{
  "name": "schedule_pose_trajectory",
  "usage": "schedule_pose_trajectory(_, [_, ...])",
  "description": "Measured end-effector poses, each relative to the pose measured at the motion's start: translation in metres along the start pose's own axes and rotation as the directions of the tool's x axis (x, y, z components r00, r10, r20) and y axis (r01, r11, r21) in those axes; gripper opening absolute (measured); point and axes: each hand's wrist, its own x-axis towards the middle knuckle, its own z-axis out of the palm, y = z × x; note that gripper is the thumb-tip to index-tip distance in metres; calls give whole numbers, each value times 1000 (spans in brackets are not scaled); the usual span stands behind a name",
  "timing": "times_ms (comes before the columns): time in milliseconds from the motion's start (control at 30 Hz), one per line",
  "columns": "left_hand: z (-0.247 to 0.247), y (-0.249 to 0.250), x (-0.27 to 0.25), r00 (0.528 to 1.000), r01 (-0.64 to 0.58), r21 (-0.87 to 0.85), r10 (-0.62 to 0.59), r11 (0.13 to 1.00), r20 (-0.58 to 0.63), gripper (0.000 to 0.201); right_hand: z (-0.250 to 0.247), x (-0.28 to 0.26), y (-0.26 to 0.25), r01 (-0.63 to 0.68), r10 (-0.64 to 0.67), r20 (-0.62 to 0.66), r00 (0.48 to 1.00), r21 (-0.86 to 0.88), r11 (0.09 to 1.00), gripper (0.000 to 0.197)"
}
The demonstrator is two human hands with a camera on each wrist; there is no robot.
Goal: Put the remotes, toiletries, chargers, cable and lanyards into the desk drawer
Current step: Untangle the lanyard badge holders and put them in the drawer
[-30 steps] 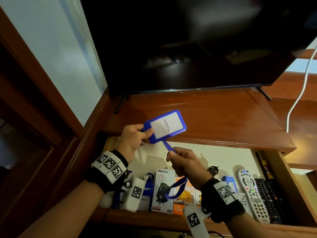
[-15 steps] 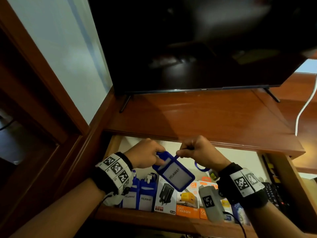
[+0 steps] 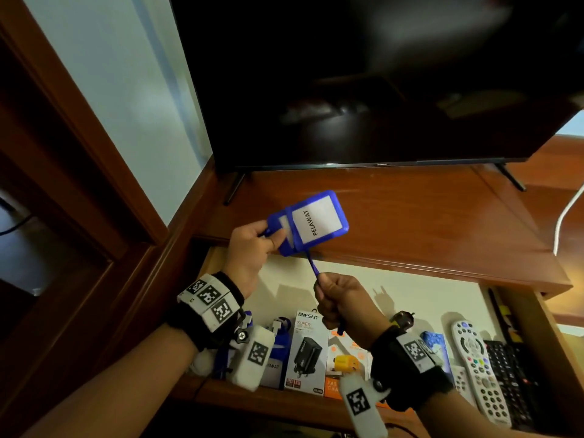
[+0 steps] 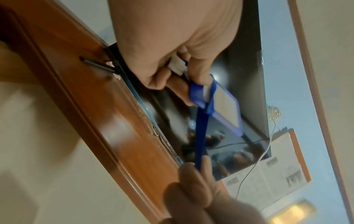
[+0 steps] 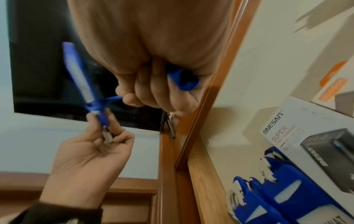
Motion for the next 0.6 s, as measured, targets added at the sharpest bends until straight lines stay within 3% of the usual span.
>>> schedule_pose_trajectory(67, [-3, -4, 0, 993, -39, 192, 60, 981, -101, 12, 5, -4, -3, -3, 4, 6, 1000, -128, 992, 40])
schedule_pose_trajectory(133, [-8, -9, -1, 983, -80, 408, 140, 910, -121, 7, 9, -9, -11, 24, -21, 12, 1000, -300, 954, 37])
schedule_pose_trajectory(200, [-12, -17, -6, 985, -118, 652, 170, 749, -16, 9, 8, -11, -19, 85, -73, 44, 996, -478, 874, 33])
schedule_pose_trajectory(267, [-13, -22, -14, 981, -194, 819, 116, 540, 156, 11, 3, -9, -23, 149, -110, 101, 989, -629, 763, 31])
schedule_pose_trajectory(333, [-14, -25, -20, 949, -283, 841, 12, 460, 314, 11, -4, -6, -26, 187, -112, 150, 982, -734, 653, 33])
schedule_pose_trajectory(400, [-17, -26, -24, 882, -356, 829, -138, 432, 451, 11, -13, 0, -24, 177, -64, 175, 982, -773, 609, 35])
schedule_pose_trajectory(500, [-21, -29, -26, 765, -443, 792, -283, 421, 578, 14, -19, 2, -16, 100, 71, 217, 974, -685, 722, 34])
schedule_pose_trajectory(533, [-23, -29, -27, 747, -441, 763, -277, 473, 604, 11, -19, 1, -11, 75, 86, 230, 969, -610, 789, 32])
schedule_pose_trajectory(600, [-27, -29, -30, 752, -311, 659, -246, 685, 611, 13, -19, -3, -1, 41, 57, 226, 972, -408, 912, 32])
